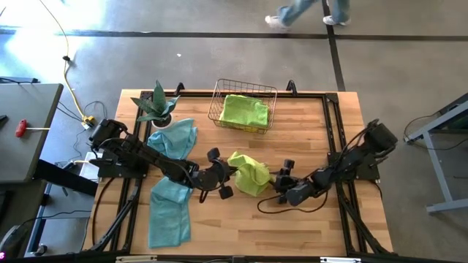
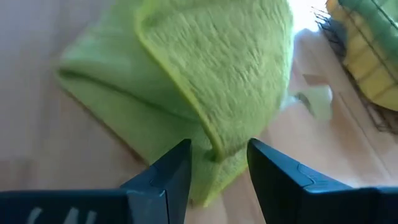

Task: Fold microfiber towels
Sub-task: Fold the light green microfiber towel

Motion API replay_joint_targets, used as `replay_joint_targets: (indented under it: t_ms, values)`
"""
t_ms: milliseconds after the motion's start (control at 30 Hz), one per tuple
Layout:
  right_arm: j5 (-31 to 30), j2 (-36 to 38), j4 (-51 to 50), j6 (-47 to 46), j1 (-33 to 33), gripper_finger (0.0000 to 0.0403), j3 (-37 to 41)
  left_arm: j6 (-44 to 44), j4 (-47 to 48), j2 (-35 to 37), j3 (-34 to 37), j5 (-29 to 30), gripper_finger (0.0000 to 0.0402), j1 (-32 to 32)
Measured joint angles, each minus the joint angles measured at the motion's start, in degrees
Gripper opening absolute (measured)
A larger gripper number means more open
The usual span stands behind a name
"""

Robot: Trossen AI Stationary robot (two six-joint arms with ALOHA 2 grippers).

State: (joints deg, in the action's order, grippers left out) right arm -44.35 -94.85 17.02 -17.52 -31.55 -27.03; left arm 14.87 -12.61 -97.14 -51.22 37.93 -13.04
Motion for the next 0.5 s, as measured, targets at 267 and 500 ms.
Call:
replay_joint_targets:
  t_ms: [267, 500]
  values:
    - [-7.75, -3.37, 1.54, -0.44, 0.02, 0.0149, -0.61, -0.02, 0.24, 0.00, 0.00, -0.22, 0.0000, 0.00]
    - [-8.12, -3.28, 2.27, -0.44, 0.19, 0.0149, -0.61, -0.02, 0.37, 0.00, 0.01, -0.22, 0.0000, 0.00]
